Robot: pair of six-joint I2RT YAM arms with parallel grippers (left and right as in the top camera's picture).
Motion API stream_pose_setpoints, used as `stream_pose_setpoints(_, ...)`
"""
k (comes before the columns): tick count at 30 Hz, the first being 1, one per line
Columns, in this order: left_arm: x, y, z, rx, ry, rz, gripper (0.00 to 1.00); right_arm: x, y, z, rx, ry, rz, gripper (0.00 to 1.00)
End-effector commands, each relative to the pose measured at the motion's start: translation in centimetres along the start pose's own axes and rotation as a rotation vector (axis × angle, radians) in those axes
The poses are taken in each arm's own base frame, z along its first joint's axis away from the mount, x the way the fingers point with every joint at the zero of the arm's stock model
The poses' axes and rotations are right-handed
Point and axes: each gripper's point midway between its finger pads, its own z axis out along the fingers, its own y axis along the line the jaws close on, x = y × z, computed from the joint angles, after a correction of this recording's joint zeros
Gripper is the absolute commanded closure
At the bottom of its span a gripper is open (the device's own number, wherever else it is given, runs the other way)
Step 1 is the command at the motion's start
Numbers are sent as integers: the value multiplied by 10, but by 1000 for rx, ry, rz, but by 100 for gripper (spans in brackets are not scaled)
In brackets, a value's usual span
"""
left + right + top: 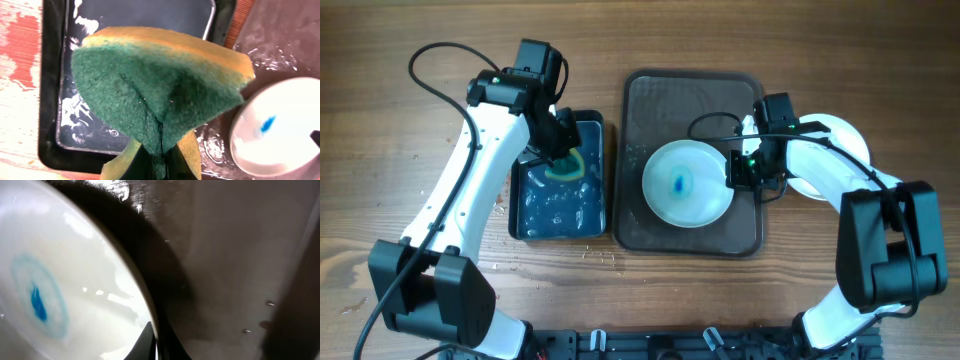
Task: Clean dirty plates on tray and stack at the side
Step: 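Grasp the green sponge with left gripper, then scrub the last plate with the sponge while right gripper holds it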
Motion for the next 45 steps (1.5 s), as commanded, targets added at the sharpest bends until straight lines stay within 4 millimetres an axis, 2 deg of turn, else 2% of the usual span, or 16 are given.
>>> stream_pose_setpoints(1,5,-46,-12,189,7,69,96,6,-3,11,0,36,24,96)
stream_pose_setpoints(5,23,-105,4,351,40,144,96,7,-7,11,22,36,51,96)
stream_pose_setpoints(10,69,-174,67,372,96,276,96,7,-6,12,22,40,50,96)
stream_pose_setpoints(13,87,-187,104,326,130,275,96,11,-7,11,26,53,54,96)
stream_pose_setpoints(15,95,-188,128,299,163,265,96,11,-7,11,26,56,55,96)
stream_pose_setpoints(18,93,-178,147,243,166,256,96,12,-7,11,26,56,55,96)
stream_pose_setpoints(20,68,-142,155,60,60,234,96,12,-7,11,26,59,56,96)
stream_pose_setpoints(23,48,-98,152,-149,-13,289,96,12,-8,11,31,57,55,96)
stream_pose_setpoints(24,47,-97,150,-160,-13,300,96,12,-8,11,33,57,56,96)
stream_pose_setpoints(28,45,-113,146,-112,-25,306,96,12,-8,11,33,58,55,96)
stream_pose_setpoints(30,63,-150,146,95,67,304,96,12,-8,11,33,58,47,96)
stream_pose_setpoints(33,93,-207,132,401,200,322,96,13,-8,11,33,61,30,96)
stream_pose_setpoints(36,115,-226,138,433,217,364,96,12,-8,11,32,60,29,96)
stream_pose_setpoints(38,142,-236,152,432,258,415,96,14,-9,11,34,66,31,96)
stream_pose_setpoints(41,148,-231,163,392,266,423,96,17,-9,11,36,76,33,96)
stream_pose_setpoints(45,109,-176,174,163,189,379,96,17,-9,11,36,76,27,96)
